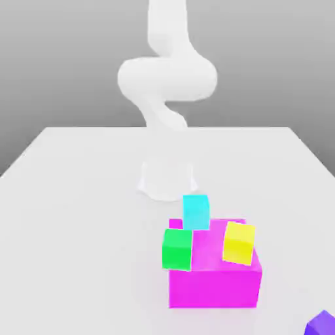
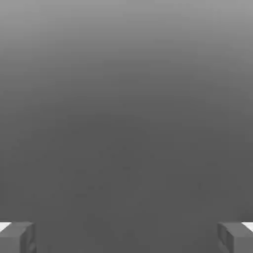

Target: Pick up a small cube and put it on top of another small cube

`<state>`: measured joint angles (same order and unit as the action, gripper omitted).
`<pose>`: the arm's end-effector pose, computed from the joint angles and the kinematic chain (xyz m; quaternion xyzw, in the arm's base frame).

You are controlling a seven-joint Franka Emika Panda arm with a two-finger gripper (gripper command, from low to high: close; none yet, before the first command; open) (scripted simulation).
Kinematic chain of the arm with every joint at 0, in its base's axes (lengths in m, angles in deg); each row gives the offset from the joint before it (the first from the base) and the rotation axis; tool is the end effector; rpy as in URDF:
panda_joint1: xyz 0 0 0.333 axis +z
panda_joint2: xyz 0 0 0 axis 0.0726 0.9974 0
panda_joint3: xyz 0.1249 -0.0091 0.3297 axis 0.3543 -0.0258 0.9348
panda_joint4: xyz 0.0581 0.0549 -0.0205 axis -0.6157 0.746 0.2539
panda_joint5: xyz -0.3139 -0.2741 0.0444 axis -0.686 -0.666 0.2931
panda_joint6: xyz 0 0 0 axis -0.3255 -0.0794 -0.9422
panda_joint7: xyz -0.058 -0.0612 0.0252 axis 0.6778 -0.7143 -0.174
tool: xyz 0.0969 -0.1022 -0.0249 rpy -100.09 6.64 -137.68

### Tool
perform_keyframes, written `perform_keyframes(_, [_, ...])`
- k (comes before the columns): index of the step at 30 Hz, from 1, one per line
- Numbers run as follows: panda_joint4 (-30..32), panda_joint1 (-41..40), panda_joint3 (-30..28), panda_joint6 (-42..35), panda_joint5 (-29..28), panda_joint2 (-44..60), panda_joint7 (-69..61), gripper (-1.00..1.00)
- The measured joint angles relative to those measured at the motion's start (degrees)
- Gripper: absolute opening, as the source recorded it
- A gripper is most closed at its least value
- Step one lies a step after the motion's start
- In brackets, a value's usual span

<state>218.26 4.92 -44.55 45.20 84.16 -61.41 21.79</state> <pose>0.4058 0.0153 0.6879 -0.8657 0.3454 -0.3351 0.1376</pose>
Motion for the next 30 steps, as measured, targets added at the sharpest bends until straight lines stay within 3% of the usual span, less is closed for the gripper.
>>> perform_keyframes(17, [-5.2, 5.5, 8.2, 7.6, -4.1, 35.6, -0.8, 0.00])
perform_keyframes(30, [-9.2, 12.8, 10.9, 13.2, -9.3, 62.9, 0.0, 0.00])
